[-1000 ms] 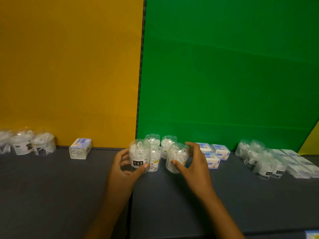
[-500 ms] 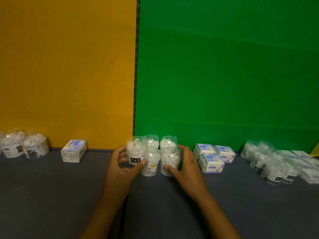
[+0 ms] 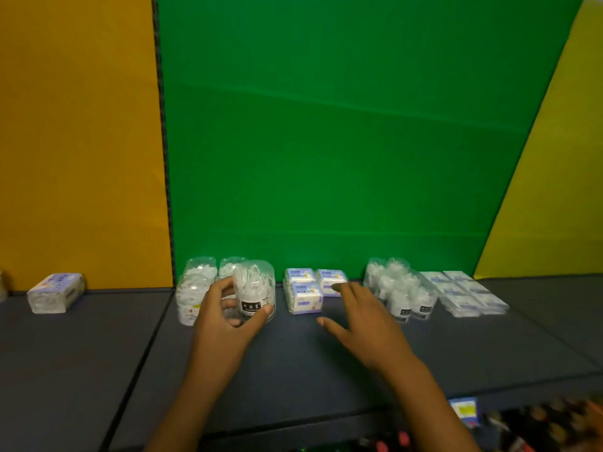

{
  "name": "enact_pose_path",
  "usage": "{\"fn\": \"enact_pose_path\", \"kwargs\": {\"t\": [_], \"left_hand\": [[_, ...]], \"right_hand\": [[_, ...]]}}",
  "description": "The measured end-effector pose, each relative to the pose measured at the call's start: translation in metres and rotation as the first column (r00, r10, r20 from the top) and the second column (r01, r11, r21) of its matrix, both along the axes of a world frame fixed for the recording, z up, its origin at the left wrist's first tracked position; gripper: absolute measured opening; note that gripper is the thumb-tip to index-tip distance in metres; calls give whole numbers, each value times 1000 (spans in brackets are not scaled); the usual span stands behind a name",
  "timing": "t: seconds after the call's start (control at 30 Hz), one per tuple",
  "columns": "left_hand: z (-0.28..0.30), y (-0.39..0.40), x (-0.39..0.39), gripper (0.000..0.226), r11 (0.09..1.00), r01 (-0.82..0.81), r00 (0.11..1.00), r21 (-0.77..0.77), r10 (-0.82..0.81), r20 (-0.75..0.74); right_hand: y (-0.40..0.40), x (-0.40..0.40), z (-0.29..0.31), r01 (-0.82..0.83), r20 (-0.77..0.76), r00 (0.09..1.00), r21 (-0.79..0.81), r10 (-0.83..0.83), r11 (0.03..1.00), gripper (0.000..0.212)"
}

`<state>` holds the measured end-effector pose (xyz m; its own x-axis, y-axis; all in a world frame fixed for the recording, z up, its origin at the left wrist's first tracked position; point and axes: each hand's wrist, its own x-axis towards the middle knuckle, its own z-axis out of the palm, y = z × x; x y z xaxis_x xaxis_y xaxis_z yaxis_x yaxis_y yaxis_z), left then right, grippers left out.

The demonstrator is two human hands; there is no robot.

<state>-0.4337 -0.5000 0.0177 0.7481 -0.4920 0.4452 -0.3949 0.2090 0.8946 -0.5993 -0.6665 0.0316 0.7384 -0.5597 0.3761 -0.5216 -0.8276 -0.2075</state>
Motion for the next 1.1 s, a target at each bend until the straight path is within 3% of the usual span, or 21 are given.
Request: {"fn": "enact_pose_path", "kwargs": {"t": [0.1, 0.3, 0.47, 0.77, 1.1], "left_hand": [[3, -13, -43, 62, 1000, 20, 1000, 0, -20, 22], [-11, -42, -118, 69, 993, 97, 992, 65, -102, 78], [-21, -71, -155, 72, 988, 101, 991, 120, -111, 73], [-33, -135, -159, 72, 981, 82, 986, 173, -105, 128], [-54, -204, -162, 67, 938, 108, 989, 329, -136, 63]], "right_hand": [[-12, -51, 0, 57, -26, 998, 4, -57, 998, 71], [-31, -136, -5, 107, -15, 994, 1, -107, 994, 60], [-49, -178, -9, 164, -35, 986, 37, -163, 986, 69], [-98, -188, -12, 187, 9, 982, 57, -188, 981, 65], [-150, -174, -16, 187, 30, 981, 101, -191, 977, 59]]}}
